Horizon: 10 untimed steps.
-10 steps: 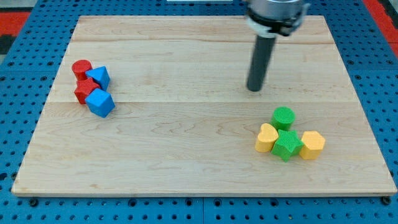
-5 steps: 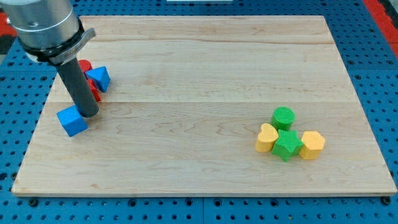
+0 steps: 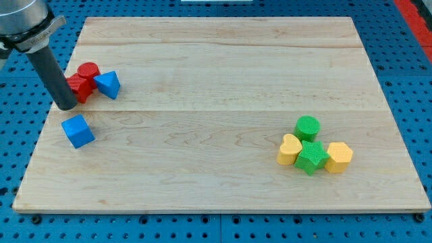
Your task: Separate red star from blue cube
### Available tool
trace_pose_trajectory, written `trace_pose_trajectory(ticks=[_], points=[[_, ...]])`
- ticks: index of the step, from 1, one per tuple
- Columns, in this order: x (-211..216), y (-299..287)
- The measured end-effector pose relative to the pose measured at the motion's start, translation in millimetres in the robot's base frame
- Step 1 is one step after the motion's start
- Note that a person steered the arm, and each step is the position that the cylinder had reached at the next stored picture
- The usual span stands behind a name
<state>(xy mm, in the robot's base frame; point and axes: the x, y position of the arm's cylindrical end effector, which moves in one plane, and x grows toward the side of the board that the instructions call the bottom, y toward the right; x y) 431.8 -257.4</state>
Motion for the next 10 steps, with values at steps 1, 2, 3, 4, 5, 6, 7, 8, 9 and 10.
trace_pose_trajectory(ticks=[1,2,3,4,5,6,7,8,9,10], points=[[-7,-6],[-8,-13],[-9,-18],[-10,-26],[-10,-33],[-11,-46],[-12,-47],[-17,-47],[-26,-47],[-34,-47]])
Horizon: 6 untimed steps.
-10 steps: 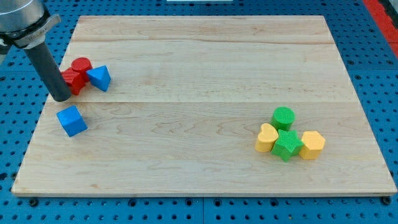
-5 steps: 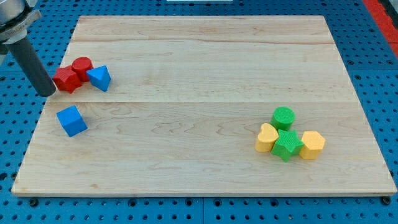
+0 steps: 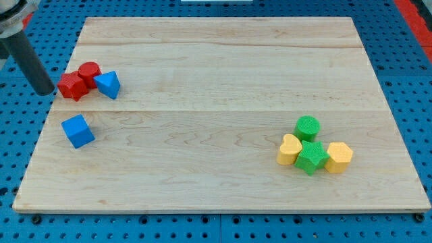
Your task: Separate red star from blue cube
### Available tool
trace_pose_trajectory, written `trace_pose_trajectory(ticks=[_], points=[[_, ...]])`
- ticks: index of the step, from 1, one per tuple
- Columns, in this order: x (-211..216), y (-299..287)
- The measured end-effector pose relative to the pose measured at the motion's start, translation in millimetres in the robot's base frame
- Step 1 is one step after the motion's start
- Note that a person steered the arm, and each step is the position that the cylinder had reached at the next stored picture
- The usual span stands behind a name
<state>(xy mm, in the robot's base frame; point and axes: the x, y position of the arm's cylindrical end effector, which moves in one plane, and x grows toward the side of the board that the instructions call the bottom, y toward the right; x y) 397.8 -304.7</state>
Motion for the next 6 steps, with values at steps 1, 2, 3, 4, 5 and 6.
trace_pose_trajectory(ticks=[1,2,3,4,5,6], points=[[-7,0],[-15,0],[-25,0],[-26,0],[-28,0],[16,25]])
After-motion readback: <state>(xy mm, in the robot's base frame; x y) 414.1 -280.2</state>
